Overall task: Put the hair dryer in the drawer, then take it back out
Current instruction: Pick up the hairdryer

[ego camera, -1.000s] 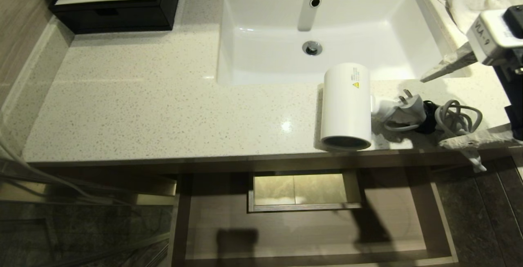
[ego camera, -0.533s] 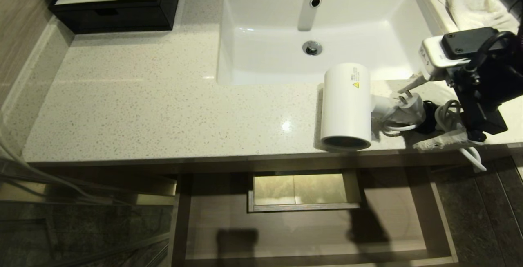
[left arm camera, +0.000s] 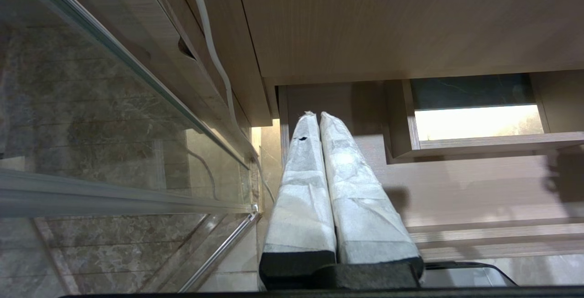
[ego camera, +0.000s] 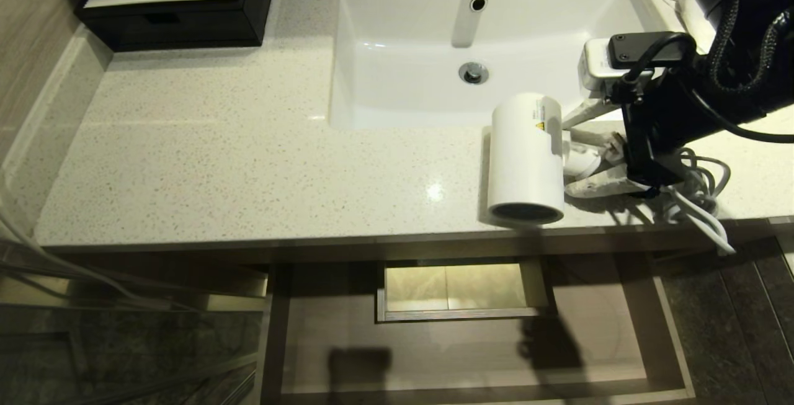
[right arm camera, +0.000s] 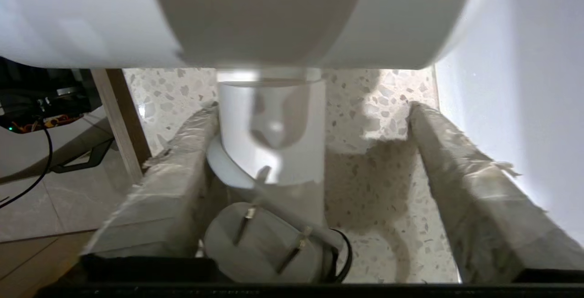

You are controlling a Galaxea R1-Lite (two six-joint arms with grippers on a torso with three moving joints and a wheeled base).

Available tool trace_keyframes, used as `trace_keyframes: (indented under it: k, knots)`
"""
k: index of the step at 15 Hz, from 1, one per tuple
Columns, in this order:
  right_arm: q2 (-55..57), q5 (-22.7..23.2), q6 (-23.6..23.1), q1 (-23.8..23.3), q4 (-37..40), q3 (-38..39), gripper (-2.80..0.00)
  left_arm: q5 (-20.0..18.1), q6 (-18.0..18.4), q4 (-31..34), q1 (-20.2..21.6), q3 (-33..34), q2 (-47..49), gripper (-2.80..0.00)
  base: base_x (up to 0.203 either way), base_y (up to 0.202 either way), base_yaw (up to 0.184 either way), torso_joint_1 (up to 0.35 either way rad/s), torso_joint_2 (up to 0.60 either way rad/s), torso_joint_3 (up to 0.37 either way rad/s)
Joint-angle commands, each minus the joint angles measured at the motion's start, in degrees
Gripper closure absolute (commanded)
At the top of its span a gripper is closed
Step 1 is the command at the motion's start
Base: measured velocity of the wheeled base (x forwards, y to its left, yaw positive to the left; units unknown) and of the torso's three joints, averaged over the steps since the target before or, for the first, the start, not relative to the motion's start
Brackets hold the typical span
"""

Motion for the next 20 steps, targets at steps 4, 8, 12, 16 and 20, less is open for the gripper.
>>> trace_keyframes:
  k: [4, 8, 12, 16, 20]
  knots:
    - [-0.1, -0.2, -0.1, 0.0, -0.9, 0.3, 0.0, 0.0, 0.0, 0.0, 0.0, 0.1, 0.0, 0.0, 0.0, 0.0, 0.0, 0.0, 0.0, 0.0]
    - [-3.5, -0.1, 0.3, -0.1, -0.4, 2.8, 0.0, 0.0, 0.0, 0.0, 0.0, 0.1, 0.0, 0.0, 0.0, 0.0, 0.0, 0.0, 0.0, 0.0]
    - [-9.6, -0.1, 3.6, -0.4, -0.5, 7.6, 0.0, 0.0, 0.0, 0.0, 0.0, 0.1, 0.0, 0.0, 0.0, 0.0, 0.0, 0.0, 0.0, 0.0]
    - [-15.4, -0.1, 6.0, -1.5, -0.6, 12.1, 0.0, 0.0, 0.0, 0.0, 0.0, 0.0, 0.0, 0.0, 0.0, 0.0, 0.0, 0.0, 0.0, 0.0]
    - [-23.6, 0.2, 16.7, -3.8, -2.1, 17.7, 0.0, 0.0, 0.0, 0.0, 0.0, 0.1, 0.0, 0.0, 0.0, 0.0, 0.0, 0.0, 0.0, 0.0]
